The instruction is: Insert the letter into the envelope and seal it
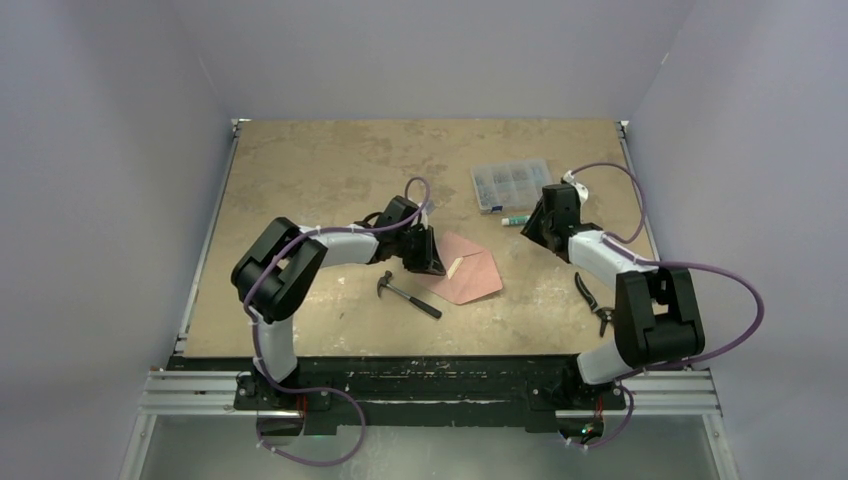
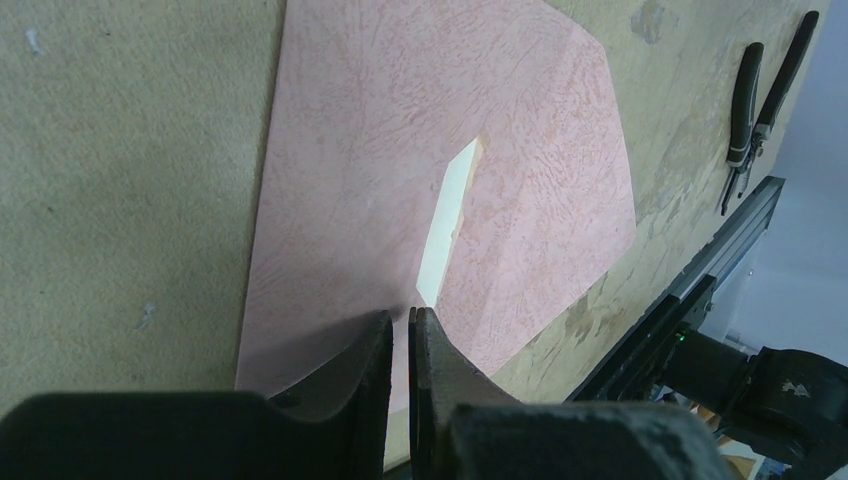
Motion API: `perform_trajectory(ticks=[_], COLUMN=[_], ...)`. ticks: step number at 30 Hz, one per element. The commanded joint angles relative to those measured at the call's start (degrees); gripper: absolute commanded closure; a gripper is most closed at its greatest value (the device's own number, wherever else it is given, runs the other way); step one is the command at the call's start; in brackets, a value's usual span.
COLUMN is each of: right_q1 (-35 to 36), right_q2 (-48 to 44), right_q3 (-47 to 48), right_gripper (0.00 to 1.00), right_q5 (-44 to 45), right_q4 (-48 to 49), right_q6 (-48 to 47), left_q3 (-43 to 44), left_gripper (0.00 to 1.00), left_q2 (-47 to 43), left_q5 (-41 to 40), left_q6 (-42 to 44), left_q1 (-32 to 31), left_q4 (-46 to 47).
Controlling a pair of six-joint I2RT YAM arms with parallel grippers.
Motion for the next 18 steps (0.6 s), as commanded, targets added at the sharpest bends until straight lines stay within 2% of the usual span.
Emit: perform_trajectory(ticks=[1, 8, 13, 18], right_q1=[-0.1, -0.1, -0.1, 0.4], right_q2=[-2.5, -7.2, -10.0, -9.1], right_q3=[-1.7, -3.7, -5.1, -8.3], right_gripper=[0.6, 0.61, 0.64, 0.73], right_q5=[1.7, -2.6, -2.3, -6.0], right_q4=[-1.6, -4.8, -7.0, -6.3], right_q6=[-1.0, 0.7, 0.6, 2.4], left_q3=[2.5, 4.3, 4.8, 4.7], left_gripper=[0.9, 0.9, 0.9, 0.9], left_q2=[1.7, 4.5, 5.8, 5.8], left_q5=[1.4, 2.2, 2.6, 1.8], left_q6=[-0.8, -2.4, -3.4, -3.6], left_q1=[-1.0, -3.1, -4.2, -4.4], left_q4=[2.3, 3.5, 4.5, 4.5])
